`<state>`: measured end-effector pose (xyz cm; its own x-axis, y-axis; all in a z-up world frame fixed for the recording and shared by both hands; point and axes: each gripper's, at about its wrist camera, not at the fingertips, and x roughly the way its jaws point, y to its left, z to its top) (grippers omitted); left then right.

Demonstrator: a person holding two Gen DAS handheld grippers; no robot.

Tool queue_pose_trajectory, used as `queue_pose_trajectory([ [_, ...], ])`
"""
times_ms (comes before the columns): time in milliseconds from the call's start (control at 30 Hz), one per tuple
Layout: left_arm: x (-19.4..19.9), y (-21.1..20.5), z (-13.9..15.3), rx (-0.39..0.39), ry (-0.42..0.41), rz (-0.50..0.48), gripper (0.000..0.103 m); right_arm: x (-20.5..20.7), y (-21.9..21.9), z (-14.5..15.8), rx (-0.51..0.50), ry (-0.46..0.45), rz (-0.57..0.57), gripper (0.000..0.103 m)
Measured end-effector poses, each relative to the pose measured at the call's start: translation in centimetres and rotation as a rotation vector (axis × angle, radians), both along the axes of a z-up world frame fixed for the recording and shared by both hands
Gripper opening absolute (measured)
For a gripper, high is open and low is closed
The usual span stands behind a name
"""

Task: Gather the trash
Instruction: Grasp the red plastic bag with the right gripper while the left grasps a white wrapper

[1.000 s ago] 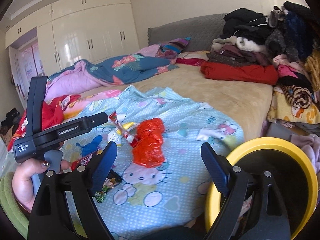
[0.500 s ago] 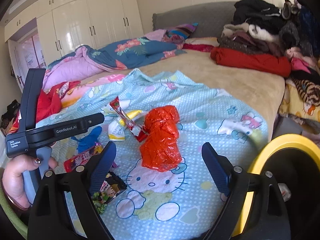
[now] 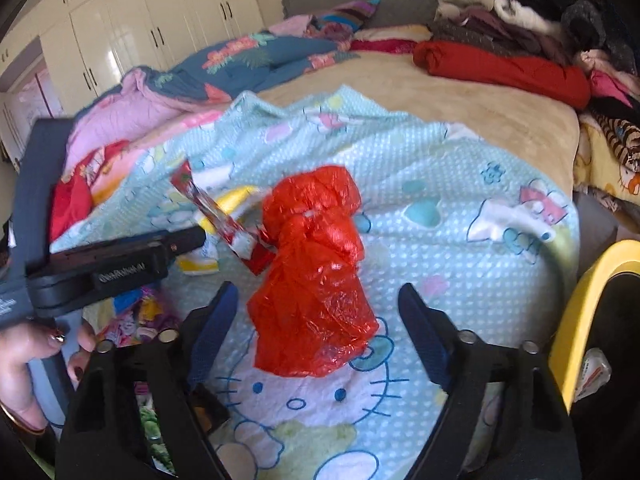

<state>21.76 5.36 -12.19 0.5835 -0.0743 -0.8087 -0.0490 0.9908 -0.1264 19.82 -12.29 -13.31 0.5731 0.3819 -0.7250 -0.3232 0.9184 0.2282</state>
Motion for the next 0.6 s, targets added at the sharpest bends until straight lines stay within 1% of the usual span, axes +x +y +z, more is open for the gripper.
queue_pose_trajectory([
  [33, 0.2, 0.0, -0.3, 0.002, 0.005, -0.005, 0.042, 0.2, 0.0, -0.3, 0.008, 0.022, 0.009, 0.049],
  [67, 0.3, -0.1, -0.5, -0.002, 0.008, -0.008, 0.041, 0.3, -0.2, -0.6, 0.019, 0.037, 0.009, 0.026],
  [100, 0.4, -0.1, -0.7, -0.013, 0.013, -0.010, 0.040, 0.3, -0.5, -0.5, 0.031, 0.036, 0.002, 0.017],
  [133, 0.4, 0.1, -1.0, -0.037, 0.017, -0.010, 0.038, 0.1, -0.8, -0.3, 0.052, 0.026, 0.001, 0.016],
  [167, 0.4, 0.1, -1.3, -0.054, 0.021, -0.005, 0.034, -0.1, -1.0, -0.1, 0.064, 0.014, 0.004, 0.014],
  [233, 0.3, 0.2, -1.6, -0.063, 0.021, 0.003, 0.031, -0.8, -1.1, 0.2, 0.066, -0.001, 0.014, 0.013],
  [300, 0.0, 0.0, -1.6, -0.067, 0.014, 0.000, 0.025, -1.6, -1.2, 0.7, 0.069, -0.027, 0.021, 0.012],
  [433, -0.9, -0.4, -1.0, -0.068, -0.017, 0.004, 0.022, -3.3, -1.9, 1.8, 0.078, -0.080, 0.022, 0.012],
  [600, -3.0, -1.3, 1.4, -0.034, -0.113, -0.011, 0.021, -4.8, -3.6, 2.7, 0.121, -0.113, 0.005, 0.012],
])
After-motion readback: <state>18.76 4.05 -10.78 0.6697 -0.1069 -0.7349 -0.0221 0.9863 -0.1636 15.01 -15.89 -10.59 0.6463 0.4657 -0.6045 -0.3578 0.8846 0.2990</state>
